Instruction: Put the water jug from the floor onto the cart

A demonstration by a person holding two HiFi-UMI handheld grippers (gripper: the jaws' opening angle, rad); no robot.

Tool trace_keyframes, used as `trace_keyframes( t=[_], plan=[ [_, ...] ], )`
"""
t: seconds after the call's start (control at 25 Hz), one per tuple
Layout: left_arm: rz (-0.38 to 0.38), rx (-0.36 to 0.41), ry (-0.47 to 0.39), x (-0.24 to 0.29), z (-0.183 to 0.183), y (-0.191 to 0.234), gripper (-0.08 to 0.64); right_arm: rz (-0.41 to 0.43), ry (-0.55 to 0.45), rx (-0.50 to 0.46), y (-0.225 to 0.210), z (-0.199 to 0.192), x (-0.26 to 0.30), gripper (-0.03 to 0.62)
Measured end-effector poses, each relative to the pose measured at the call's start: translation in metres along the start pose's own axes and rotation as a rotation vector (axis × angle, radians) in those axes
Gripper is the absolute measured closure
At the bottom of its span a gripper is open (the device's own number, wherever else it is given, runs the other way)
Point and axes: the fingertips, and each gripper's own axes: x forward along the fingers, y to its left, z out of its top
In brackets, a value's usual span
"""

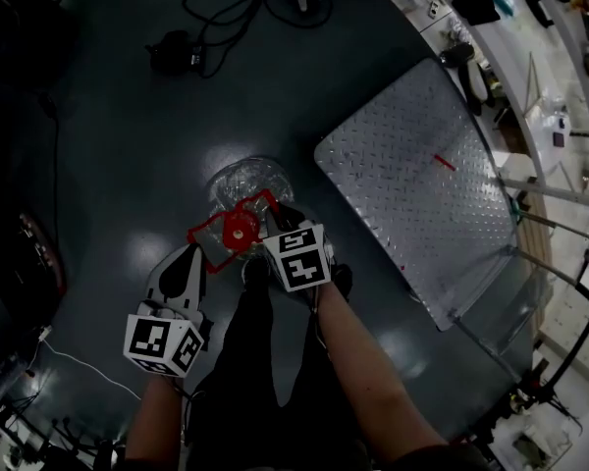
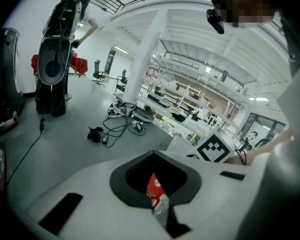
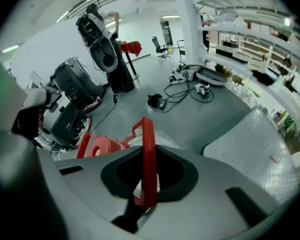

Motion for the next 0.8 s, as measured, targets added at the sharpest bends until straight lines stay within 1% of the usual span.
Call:
trace_keyframes(
  t=[0.08, 0.16, 0.24, 0.48, 0.6, 0.72, 0.8],
  plan=[
    [0.003, 0.01, -0.009, -0.006, 0.005, 0.0, 0.552, 0.044, -0.023, -0.023, 0.017, 0.003, -0.007, 0.565],
    [0.006, 0.014, -0.019, -0.013, 0.011, 0.0, 0.552, 0.069, -0.038, -0.067, 0.033, 0.008, -0.015, 0.564],
    [0.01, 0.018, -0.03, -0.019, 0.018, -0.001, 0.552, 0.087, -0.055, -0.082, 0.044, 0.014, -0.025, 0.563],
    [0.005, 0.037, -0.079, -0.041, 0.049, -0.017, 0.551, 0.11, -0.141, -0.036, 0.05, 0.043, -0.073, 0.563],
    [-0.008, 0.049, -0.106, -0.051, 0.067, -0.031, 0.552, 0.098, -0.17, -0.007, 0.047, 0.052, -0.107, 0.563],
    [-0.027, 0.055, -0.134, -0.064, 0.087, -0.047, 0.552, 0.079, -0.189, 0.016, 0.044, 0.057, -0.149, 0.563],
    [-0.041, 0.072, -0.15, -0.074, 0.103, -0.058, 0.551, 0.066, -0.209, 0.031, 0.043, 0.06, -0.18, 0.563]
  ],
)
